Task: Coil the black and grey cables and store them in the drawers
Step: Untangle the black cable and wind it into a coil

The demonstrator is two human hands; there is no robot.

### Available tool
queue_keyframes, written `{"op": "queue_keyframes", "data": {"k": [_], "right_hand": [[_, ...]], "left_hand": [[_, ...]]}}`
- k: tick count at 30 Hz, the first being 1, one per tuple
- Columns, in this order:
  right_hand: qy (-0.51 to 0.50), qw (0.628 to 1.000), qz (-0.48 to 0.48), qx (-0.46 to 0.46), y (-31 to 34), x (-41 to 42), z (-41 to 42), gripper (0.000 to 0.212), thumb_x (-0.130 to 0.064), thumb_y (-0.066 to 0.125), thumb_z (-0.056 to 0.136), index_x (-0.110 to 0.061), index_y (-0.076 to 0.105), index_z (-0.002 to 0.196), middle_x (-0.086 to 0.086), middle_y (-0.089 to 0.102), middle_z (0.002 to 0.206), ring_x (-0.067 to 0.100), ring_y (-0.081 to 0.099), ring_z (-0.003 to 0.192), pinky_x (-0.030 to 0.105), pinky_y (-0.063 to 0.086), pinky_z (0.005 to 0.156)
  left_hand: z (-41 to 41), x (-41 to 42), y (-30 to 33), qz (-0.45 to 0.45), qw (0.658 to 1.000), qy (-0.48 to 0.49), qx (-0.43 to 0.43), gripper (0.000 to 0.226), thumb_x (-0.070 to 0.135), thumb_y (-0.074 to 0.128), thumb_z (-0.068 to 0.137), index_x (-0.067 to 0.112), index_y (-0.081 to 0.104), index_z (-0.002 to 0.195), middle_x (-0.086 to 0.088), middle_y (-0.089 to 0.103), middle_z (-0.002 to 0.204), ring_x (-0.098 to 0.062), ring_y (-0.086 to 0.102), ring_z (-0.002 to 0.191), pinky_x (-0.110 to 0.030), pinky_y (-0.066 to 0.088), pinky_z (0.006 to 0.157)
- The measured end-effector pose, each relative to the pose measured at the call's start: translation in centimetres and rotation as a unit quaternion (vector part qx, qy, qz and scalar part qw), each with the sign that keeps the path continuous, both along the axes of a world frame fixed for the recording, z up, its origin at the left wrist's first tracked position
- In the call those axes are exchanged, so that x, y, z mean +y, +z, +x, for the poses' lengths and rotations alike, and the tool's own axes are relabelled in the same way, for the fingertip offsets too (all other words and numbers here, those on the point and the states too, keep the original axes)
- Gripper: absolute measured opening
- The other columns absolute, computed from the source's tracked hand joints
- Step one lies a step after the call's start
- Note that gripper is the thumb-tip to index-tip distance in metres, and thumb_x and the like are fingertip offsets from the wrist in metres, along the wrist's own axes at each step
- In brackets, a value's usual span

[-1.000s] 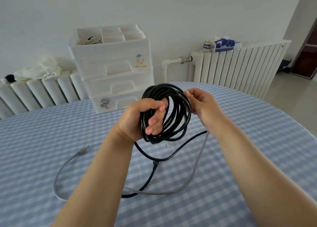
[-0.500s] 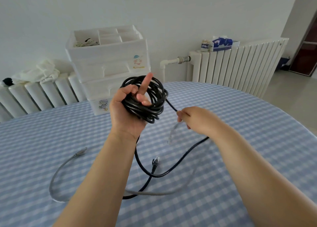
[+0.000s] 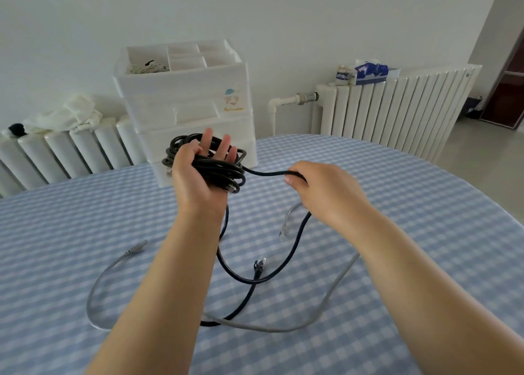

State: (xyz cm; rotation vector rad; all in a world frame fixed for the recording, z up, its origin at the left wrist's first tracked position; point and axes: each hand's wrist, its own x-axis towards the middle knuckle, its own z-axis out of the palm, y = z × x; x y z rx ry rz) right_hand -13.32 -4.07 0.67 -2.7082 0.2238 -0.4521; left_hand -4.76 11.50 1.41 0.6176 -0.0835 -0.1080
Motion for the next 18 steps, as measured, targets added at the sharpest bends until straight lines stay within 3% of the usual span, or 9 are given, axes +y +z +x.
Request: {"op": "queue_keyframes", "data": {"k": [5, 8, 12, 14, 16, 18], "right_hand": [[0.060, 0.994, -0.089, 0.015, 1.1, 1.0, -1.0, 0.031, -0.039, 0.039, 0.101, -0.018, 0.061, 0.102, -0.001, 0.062, 0.069, 0.019, 0.063, 0.070, 0.033, 0.049, 0.067], [0.078, 0.989, -0.126, 0.010, 1.1, 1.4, -1.2, 0.033, -0.040, 0.039, 0.101, -0.016, 0.059, 0.093, 0.001, 0.062, 0.067, 0.021, 0.063, 0.068, 0.033, 0.047, 0.062], [0.105, 0.987, -0.119, -0.007, 1.2, 2.3, -1.3, 0.037, -0.047, 0.044, 0.097, -0.014, 0.059, 0.090, 0.001, 0.068, 0.072, 0.019, 0.064, 0.067, 0.037, 0.052, 0.067], [0.120, 0.990, -0.075, 0.015, 1.6, 2.6, -1.6, 0.034, -0.048, 0.048, 0.095, -0.016, 0.059, 0.088, 0.000, 0.069, 0.070, 0.016, 0.064, 0.065, 0.034, 0.052, 0.068], [0.138, 0.989, -0.038, 0.034, 1.8, 2.8, -2.1, 0.029, -0.047, 0.053, 0.093, -0.021, 0.063, 0.090, -0.004, 0.065, 0.065, 0.009, 0.063, 0.060, 0.027, 0.050, 0.065], [0.155, 0.986, -0.047, 0.039, 1.9, 3.1, -2.4, 0.027, -0.048, 0.056, 0.090, -0.023, 0.068, 0.092, -0.009, 0.055, 0.059, 0.003, 0.053, 0.056, 0.021, 0.043, 0.060]], "left_hand": [[0.3, -0.1, -0.2, 0.008, 1.000, -0.004, 0.024, 0.012, 0.010, 0.043, 0.095, 0.008, 0.053, 0.088, -0.012, 0.063, 0.124, -0.039, 0.062, 0.110, -0.044, 0.056, 0.083], [0.2, -0.4, -0.2, 0.054, 0.998, -0.010, 0.033, 0.028, 0.012, 0.046, 0.096, 0.000, 0.055, 0.120, -0.009, 0.063, 0.123, -0.033, 0.062, 0.111, -0.043, 0.056, 0.083], [-0.6, -1.1, -0.1, 0.195, 0.979, -0.053, 0.007, 0.021, 0.016, 0.056, 0.093, 0.012, 0.059, 0.113, -0.005, 0.067, 0.102, -0.025, 0.073, 0.086, -0.035, 0.058, 0.067], [-0.6, -1.0, -0.2, 0.249, 0.964, -0.088, -0.032, 0.032, 0.019, 0.059, 0.092, 0.011, 0.055, 0.122, -0.008, 0.066, 0.111, -0.028, 0.073, 0.084, -0.037, 0.057, 0.068], [-0.7, -0.9, -0.1, 0.332, 0.931, -0.123, -0.088, 0.028, 0.024, 0.054, 0.095, 0.012, 0.055, 0.121, -0.005, 0.070, 0.111, -0.025, 0.072, 0.077, -0.038, 0.056, 0.071], [-0.9, -0.9, -0.3, 0.415, 0.886, -0.159, -0.135, 0.028, 0.034, 0.048, 0.098, 0.008, 0.056, 0.104, -0.001, 0.076, 0.088, -0.020, 0.068, 0.066, -0.032, 0.054, 0.066]]}}
